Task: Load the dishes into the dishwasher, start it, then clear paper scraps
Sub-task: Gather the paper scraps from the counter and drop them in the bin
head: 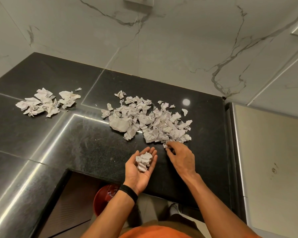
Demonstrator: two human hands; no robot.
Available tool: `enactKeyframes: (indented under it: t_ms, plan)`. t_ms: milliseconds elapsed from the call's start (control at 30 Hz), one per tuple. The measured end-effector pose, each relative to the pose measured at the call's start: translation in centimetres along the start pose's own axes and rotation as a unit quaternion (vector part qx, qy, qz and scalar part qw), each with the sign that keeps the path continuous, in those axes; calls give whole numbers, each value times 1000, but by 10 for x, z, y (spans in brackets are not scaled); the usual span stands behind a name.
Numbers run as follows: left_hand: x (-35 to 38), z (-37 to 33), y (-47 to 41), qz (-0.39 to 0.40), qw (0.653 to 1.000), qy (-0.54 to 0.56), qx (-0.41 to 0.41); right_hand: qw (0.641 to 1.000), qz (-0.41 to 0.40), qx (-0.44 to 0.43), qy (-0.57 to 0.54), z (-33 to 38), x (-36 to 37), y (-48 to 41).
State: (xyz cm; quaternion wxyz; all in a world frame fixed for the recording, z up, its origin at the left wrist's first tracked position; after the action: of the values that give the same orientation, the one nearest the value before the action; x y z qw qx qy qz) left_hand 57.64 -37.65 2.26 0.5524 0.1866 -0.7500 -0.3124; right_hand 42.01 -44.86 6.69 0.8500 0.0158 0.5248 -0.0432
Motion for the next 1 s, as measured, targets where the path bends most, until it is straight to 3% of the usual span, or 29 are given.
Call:
enactKeyframes:
  t_ms: [167,400,600,733,867,1000]
  plan:
    - [3,2,-2,0,1000,-5,-2,1000,17,-10,22,0,4,0]
    - [4,6,-9,0,1000,-6,-1,983,-7,-28,-183,7,-27,35]
    - [13,17,-10,18,1000,-13,-14,975,17,-96,-202,40,-26,62]
    - [15,13,-9,20,1000,0,-8,969,6,-52,-240,30,-29,55]
    - [10,5,-6,14,1000,25,3,989,4,14,-149,10,-19,26]
    - [9,1,-3,11,999,31,12,998,31,-60,10,16,7,10]
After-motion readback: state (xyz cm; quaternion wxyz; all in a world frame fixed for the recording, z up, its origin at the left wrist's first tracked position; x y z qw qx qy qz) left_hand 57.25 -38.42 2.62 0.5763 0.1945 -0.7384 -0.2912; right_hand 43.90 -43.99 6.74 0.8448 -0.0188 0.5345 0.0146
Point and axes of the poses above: each hand's wrist, its own y-axis away from the middle knuckle, its own x-axis out of the palm, z = x × y, the point moved 8 cm from there along -y, towards the middle knuckle, and after that the axes turned 8 degrees about x, right-handed, at the moved point
